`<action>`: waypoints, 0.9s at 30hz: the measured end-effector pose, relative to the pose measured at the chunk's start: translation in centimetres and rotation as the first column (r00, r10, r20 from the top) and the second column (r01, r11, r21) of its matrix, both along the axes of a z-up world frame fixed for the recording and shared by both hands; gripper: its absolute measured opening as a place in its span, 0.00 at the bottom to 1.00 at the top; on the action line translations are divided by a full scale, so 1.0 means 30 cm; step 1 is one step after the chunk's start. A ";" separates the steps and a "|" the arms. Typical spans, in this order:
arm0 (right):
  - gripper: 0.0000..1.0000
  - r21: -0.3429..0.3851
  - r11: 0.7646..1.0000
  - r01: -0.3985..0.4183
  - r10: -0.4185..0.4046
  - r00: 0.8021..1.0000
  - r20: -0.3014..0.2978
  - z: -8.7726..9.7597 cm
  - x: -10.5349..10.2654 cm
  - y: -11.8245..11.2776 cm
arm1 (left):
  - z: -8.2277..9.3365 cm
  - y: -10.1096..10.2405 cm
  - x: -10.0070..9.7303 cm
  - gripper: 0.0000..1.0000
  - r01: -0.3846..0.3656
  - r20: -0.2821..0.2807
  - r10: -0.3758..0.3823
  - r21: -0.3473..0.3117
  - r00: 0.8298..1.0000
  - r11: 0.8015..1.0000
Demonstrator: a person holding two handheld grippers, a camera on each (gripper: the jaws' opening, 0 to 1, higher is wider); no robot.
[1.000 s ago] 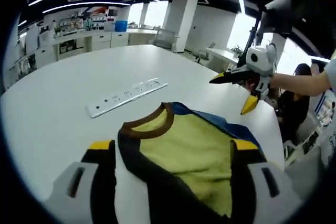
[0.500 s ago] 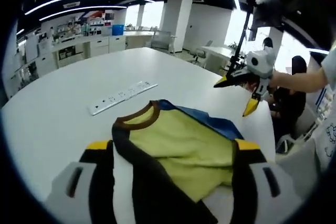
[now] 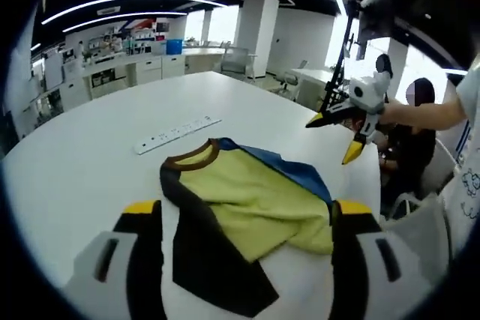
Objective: Fold the garment on the visible template until the final outline fits inside the template.
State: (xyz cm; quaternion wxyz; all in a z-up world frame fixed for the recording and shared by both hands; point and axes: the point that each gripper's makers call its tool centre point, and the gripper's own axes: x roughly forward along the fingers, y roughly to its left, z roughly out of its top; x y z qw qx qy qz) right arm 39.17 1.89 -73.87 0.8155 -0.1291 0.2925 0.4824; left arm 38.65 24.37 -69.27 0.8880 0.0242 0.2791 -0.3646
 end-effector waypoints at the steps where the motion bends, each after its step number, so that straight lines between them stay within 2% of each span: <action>1: 0.85 -0.003 1.000 -0.001 0.001 1.000 0.000 0.000 -0.004 -0.001 | 0.006 0.002 -0.024 0.91 -0.005 -0.005 0.005 -0.003 1.000 1.000; 5: 0.84 -0.052 0.999 -0.007 0.007 1.000 0.009 0.001 -0.048 -0.027 | 0.009 0.071 -0.052 0.91 -0.013 -0.013 0.013 -0.002 1.000 1.000; 10: 0.84 -0.044 0.996 0.078 -0.079 0.997 -0.020 -0.015 -0.102 -0.053 | 0.019 0.131 -0.102 0.89 -0.017 -0.010 0.017 -0.032 1.000 0.999; 12: 0.83 -0.050 0.996 0.078 -0.079 0.997 -0.009 -0.033 -0.116 -0.058 | 0.017 0.153 -0.122 0.89 -0.022 0.009 0.022 -0.022 1.000 1.000; 14: 0.81 -0.066 0.995 0.078 -0.077 0.997 0.011 -0.041 -0.137 -0.065 | 0.011 0.172 -0.133 0.89 -0.036 -0.011 0.035 -0.048 0.999 0.998; 15: 0.79 -0.096 0.994 0.059 -0.054 0.997 0.049 -0.050 -0.153 -0.066 | 0.009 0.184 -0.137 0.89 -0.042 -0.012 0.042 -0.055 0.999 0.998; 18: 0.72 -0.172 0.985 0.027 -0.009 0.994 0.105 -0.078 -0.184 -0.065 | 0.002 0.204 -0.176 0.88 -0.048 -0.008 0.047 -0.055 0.999 0.997; 21: 0.63 -0.176 0.984 0.028 -0.005 0.991 0.131 -0.101 -0.192 -0.049 | -0.004 0.204 -0.214 0.88 -0.047 -0.015 0.046 -0.065 0.999 0.997; 24: 0.61 -0.180 0.984 0.006 0.016 0.993 0.120 -0.126 -0.207 -0.025 | -0.013 0.211 -0.242 0.87 -0.056 -0.015 0.055 -0.077 0.998 0.995; 25: 0.60 -0.198 0.980 -0.008 0.033 0.992 0.119 -0.139 -0.214 -0.020 | -0.016 0.217 -0.248 0.87 -0.057 -0.015 0.056 -0.078 0.998 0.995; 27: 0.57 -0.280 0.957 -0.069 0.114 0.983 0.146 -0.177 -0.217 -0.019 | -0.017 0.221 -0.272 0.87 -0.063 -0.017 0.062 -0.091 0.998 0.994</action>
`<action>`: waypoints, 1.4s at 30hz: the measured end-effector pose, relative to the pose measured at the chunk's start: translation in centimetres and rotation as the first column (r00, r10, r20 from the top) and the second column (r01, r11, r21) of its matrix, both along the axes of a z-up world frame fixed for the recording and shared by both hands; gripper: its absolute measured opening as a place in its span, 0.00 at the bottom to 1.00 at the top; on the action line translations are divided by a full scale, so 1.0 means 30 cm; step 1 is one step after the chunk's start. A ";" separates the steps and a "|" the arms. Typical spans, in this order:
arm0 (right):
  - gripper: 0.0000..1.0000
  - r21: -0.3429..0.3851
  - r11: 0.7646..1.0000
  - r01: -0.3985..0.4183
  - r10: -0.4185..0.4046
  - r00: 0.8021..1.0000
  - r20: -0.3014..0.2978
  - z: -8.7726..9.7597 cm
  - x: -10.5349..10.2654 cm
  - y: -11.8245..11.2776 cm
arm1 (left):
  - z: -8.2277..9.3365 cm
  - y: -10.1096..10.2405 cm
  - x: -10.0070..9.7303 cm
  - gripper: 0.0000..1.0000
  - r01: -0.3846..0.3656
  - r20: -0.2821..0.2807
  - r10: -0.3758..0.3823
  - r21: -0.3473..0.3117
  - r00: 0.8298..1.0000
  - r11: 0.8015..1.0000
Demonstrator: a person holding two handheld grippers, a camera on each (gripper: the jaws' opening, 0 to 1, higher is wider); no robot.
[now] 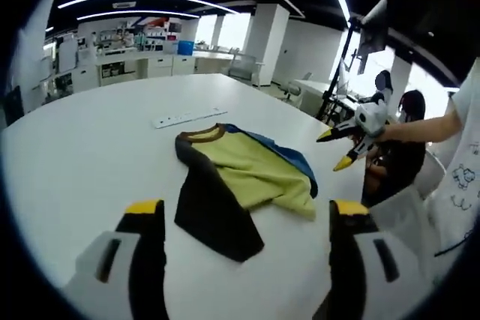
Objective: Fold the garment on the visible template until the final outline fits inside the template.
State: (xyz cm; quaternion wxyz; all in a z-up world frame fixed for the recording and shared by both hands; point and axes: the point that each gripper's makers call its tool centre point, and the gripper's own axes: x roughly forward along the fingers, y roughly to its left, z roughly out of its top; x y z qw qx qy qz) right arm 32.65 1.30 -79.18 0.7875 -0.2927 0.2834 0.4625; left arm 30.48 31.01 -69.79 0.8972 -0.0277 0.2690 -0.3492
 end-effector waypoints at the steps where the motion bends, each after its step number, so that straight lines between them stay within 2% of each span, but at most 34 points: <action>1: 0.55 -0.012 1.000 -0.014 0.014 1.000 0.003 -0.005 -0.004 0.012 | -0.001 0.002 -0.008 0.88 0.000 -0.001 0.000 -0.003 1.000 1.000; 3: 0.55 -0.032 0.999 -0.036 0.035 0.999 -0.013 -0.035 -0.014 0.030 | -0.011 0.021 -0.026 0.87 -0.002 -0.004 0.002 0.000 1.000 1.000; 9: 0.47 -0.140 0.980 -0.142 0.148 0.989 0.031 -0.089 -0.009 0.053 | -0.024 0.066 -0.098 0.87 -0.009 -0.019 0.009 -0.001 1.000 1.000; 11: 0.47 -0.144 0.979 -0.147 0.153 0.988 0.029 -0.096 -0.008 0.063 | -0.026 0.075 -0.117 0.87 -0.009 -0.023 0.008 -0.003 1.000 1.000; 13: 0.42 -0.203 0.962 -0.180 0.196 0.978 0.064 -0.089 0.001 0.065 | -0.028 0.079 -0.131 0.86 -0.009 -0.026 0.009 -0.002 1.000 1.000; 14: 0.38 -0.213 0.958 -0.191 0.211 0.975 0.075 -0.095 0.008 0.064 | -0.030 0.086 -0.133 0.86 -0.010 -0.025 0.010 -0.005 1.000 1.000; 17: 0.31 -0.192 0.963 -0.190 0.203 0.978 0.046 -0.115 0.012 0.072 | -0.038 0.105 -0.131 0.86 -0.027 -0.029 0.026 -0.019 0.999 0.999; 25: 0.14 -0.282 0.930 -0.235 0.266 0.961 0.079 -0.163 0.044 0.061 | -0.058 0.122 -0.125 0.84 -0.047 -0.041 0.045 -0.045 0.998 0.998; 29: 0.00 -0.301 0.919 -0.254 0.291 0.953 0.081 -0.155 0.042 0.061 | -0.061 0.127 -0.121 0.84 -0.061 -0.045 0.058 -0.050 0.997 0.997; 32: 0.00 -0.259 0.936 -0.238 0.262 0.963 0.060 -0.152 0.037 0.073 | -0.060 0.128 -0.118 0.83 -0.067 -0.046 0.065 -0.051 0.997 0.996; 35: 0.00 -0.234 0.949 -0.212 0.233 0.970 0.065 -0.127 0.056 0.079 | -0.064 0.134 -0.113 0.83 -0.071 -0.050 0.068 -0.056 0.996 0.996; 37: 0.00 -0.185 0.963 -0.197 0.214 0.974 0.072 -0.073 0.058 0.103 | -0.069 0.138 -0.109 0.82 -0.071 -0.050 0.068 -0.060 0.996 0.996; 42: 0.00 -0.140 0.972 -0.191 0.206 0.973 0.103 0.032 0.113 0.157 | -0.081 0.122 -0.106 0.82 -0.070 -0.057 0.066 -0.071 0.996 0.995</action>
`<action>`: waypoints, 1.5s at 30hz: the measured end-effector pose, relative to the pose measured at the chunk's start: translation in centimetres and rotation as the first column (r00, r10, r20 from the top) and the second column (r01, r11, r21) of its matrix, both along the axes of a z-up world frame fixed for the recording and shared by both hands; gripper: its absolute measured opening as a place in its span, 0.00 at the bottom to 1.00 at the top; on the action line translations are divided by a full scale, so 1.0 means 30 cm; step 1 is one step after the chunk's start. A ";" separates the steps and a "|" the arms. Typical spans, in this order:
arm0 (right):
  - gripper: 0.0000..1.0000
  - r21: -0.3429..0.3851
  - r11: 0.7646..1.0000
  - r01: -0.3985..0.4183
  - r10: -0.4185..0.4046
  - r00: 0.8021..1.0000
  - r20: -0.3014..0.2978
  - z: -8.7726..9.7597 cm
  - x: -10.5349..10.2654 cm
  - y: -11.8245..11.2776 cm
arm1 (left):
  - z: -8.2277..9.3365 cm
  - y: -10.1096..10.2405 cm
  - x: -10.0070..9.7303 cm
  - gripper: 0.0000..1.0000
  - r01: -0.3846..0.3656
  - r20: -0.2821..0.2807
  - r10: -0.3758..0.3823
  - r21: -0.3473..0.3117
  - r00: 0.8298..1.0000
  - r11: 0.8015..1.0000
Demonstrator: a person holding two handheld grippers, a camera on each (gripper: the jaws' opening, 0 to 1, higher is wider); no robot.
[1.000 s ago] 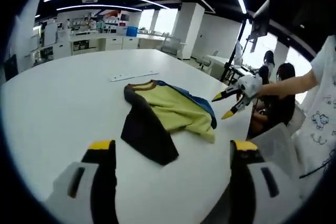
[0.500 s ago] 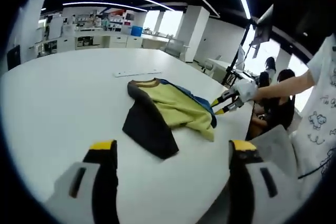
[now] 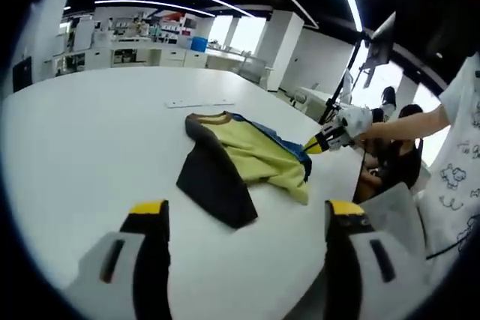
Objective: Fold the garment on the visible template until the final outline fits inside the template.
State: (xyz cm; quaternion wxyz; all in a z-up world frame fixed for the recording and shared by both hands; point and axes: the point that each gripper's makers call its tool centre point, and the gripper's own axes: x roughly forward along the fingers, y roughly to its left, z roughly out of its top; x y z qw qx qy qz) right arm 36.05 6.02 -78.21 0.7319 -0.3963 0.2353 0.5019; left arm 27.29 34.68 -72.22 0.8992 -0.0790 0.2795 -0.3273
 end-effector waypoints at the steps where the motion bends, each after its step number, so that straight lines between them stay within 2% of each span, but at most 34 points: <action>1: 0.00 0.004 1.000 -0.001 0.001 1.000 0.000 0.007 0.003 0.007 | -0.002 -0.002 0.003 0.82 0.000 0.000 0.000 -0.004 1.000 1.000; 6: 0.00 0.010 0.999 -0.043 0.043 0.999 0.025 0.056 0.070 0.099 | 0.003 -0.026 0.003 0.81 0.002 0.001 -0.002 -0.016 1.000 1.000; 13: 0.00 0.016 0.995 -0.097 0.096 0.995 0.040 0.083 0.135 0.223 | 0.009 0.000 0.004 0.81 -0.016 0.005 0.016 -0.030 1.000 0.999; 17: 0.00 -0.001 0.992 -0.128 0.128 0.991 0.043 0.061 0.167 0.282 | 0.008 0.021 0.004 0.80 -0.040 0.001 0.040 -0.041 0.999 0.998; 22: 0.00 0.013 0.994 -0.104 0.104 0.994 0.022 0.035 0.219 0.321 | -0.002 0.028 -0.002 0.80 -0.050 -0.007 0.049 -0.042 0.999 0.998; 29: 0.00 0.021 0.997 -0.068 0.069 0.997 -0.018 -0.020 0.270 0.344 | -0.018 0.038 0.000 0.80 -0.058 -0.020 0.057 -0.044 0.998 0.997; 36: 0.00 -0.001 0.998 -0.060 0.060 0.997 -0.047 -0.080 0.282 0.347 | -0.031 0.042 0.015 0.80 -0.061 -0.028 0.059 -0.050 0.998 0.997; 45: 0.00 -0.037 0.998 -0.057 0.054 0.996 -0.072 -0.129 0.283 0.334 | -0.033 0.031 0.023 0.80 -0.057 -0.026 0.055 -0.057 0.998 0.997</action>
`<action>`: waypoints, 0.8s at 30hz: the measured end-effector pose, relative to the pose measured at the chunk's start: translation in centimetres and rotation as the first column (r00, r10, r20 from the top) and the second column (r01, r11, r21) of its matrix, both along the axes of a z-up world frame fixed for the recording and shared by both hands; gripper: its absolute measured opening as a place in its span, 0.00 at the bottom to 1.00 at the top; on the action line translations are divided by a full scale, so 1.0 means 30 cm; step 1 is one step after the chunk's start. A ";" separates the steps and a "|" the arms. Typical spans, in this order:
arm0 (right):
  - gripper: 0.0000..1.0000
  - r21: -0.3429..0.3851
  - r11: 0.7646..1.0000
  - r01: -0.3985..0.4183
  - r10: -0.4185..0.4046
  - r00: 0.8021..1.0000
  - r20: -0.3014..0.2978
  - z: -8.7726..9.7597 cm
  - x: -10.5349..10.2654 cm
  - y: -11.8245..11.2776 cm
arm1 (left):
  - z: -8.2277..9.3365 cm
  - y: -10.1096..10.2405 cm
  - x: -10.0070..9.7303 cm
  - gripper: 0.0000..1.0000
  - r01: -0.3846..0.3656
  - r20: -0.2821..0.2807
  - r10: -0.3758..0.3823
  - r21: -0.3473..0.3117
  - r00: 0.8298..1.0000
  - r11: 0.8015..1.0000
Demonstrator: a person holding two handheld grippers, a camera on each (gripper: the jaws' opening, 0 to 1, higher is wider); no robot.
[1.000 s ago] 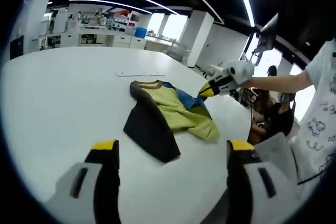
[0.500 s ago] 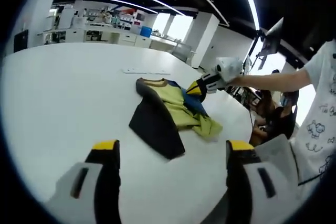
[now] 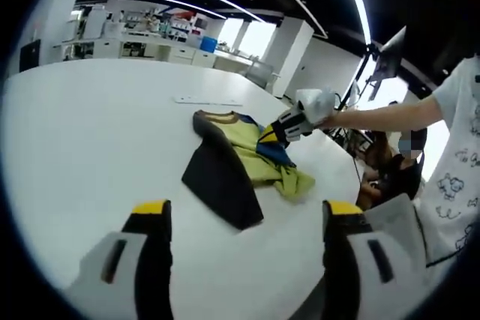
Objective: Fold the garment on the visible template until the final outline fits inside the template.
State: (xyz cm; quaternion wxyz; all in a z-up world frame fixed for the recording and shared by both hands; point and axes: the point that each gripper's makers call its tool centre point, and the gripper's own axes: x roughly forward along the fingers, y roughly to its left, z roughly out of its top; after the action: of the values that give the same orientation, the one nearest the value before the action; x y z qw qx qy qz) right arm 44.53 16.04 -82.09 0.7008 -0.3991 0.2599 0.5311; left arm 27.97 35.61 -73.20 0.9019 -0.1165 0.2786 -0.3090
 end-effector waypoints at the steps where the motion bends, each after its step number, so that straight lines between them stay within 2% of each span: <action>1: 0.00 -0.006 1.000 -0.003 0.003 1.000 -0.002 -0.003 -0.002 -0.002 | 0.001 0.000 0.000 0.80 -0.001 0.001 0.001 -0.002 1.000 1.000; 3: 0.00 -0.011 1.000 -0.004 0.004 1.000 -0.001 -0.001 -0.005 -0.006 | 0.001 0.006 0.003 0.80 -0.003 0.002 0.003 -0.001 1.000 1.000; 9: 0.01 0.041 0.999 0.030 -0.030 1.000 -0.002 0.051 0.009 -0.011 | 0.009 -0.003 -0.005 0.80 0.001 0.007 -0.001 0.001 1.000 1.000; 14: 0.14 0.100 0.993 0.065 -0.065 0.998 0.004 0.119 0.029 -0.027 | 0.019 -0.006 -0.005 0.80 0.003 0.016 -0.003 0.001 1.000 1.000; 17: 0.27 0.134 0.989 0.065 -0.066 0.998 0.003 0.161 0.019 -0.042 | 0.026 -0.012 -0.004 0.80 0.006 0.022 -0.007 0.001 1.000 1.000; 21: 0.52 0.166 0.985 0.052 -0.057 0.998 0.026 0.199 0.003 -0.070 | 0.030 -0.009 0.000 0.80 0.009 0.028 -0.009 0.000 1.000 1.000; 24: 0.59 0.169 0.984 0.050 -0.057 0.998 0.039 0.209 -0.011 -0.103 | 0.031 -0.012 -0.001 0.80 0.013 0.030 -0.013 -0.001 0.999 1.000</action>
State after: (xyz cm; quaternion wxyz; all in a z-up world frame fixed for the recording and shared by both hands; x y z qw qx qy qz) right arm 44.20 12.94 -75.80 0.7516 -0.3430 0.2092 0.5231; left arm 27.94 35.26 -72.26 0.9038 -0.1105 0.2659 -0.3167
